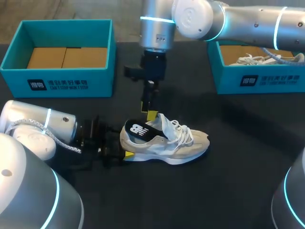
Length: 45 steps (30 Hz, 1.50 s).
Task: Take the shoe out of the shoebox, open the shoe tongue, remove and reinsert the insole, then place the shoe into the shoebox
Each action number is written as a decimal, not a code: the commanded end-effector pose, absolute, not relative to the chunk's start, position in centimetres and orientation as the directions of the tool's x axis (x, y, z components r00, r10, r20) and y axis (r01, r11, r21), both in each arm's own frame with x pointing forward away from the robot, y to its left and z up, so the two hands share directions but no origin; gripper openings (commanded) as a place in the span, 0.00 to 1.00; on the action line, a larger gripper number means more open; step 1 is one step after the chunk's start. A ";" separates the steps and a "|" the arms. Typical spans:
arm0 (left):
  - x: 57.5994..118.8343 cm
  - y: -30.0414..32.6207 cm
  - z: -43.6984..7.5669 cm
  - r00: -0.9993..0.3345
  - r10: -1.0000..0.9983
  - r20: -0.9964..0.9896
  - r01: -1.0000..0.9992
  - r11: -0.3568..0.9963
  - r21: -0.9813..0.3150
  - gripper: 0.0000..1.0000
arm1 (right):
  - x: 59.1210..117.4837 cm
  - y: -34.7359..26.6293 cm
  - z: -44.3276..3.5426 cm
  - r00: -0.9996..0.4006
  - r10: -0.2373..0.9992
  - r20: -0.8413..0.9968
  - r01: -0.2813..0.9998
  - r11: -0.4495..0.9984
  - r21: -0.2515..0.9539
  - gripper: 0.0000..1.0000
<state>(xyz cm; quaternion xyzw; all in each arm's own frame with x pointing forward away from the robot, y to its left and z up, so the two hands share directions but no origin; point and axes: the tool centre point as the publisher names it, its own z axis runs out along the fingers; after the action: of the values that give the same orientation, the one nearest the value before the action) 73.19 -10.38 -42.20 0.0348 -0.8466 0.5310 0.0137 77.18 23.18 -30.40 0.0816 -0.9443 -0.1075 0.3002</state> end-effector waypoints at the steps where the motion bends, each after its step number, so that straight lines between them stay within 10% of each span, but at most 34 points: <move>1: 73.3 -10.4 -42.5 -0.997 -0.044 0.061 -0.074 0.436 -0.897 0.00 | 77.2 23.4 -31.0 -0.754 -0.236 0.613 -0.088 0.961 0.263 1.00; 45: 73.3 -10.4 -42.5 -0.997 -0.044 0.061 -0.074 0.436 -0.897 0.00 | 74.1 23.3 -30.4 -0.710 -0.144 0.689 0.082 0.955 0.284 1.00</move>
<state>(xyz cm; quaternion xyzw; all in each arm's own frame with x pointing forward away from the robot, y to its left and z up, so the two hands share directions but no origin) 73.19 -10.39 -42.20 0.0348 -0.8466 0.5310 0.0137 74.33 23.51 -30.80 0.0187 -0.9102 -0.1492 0.3858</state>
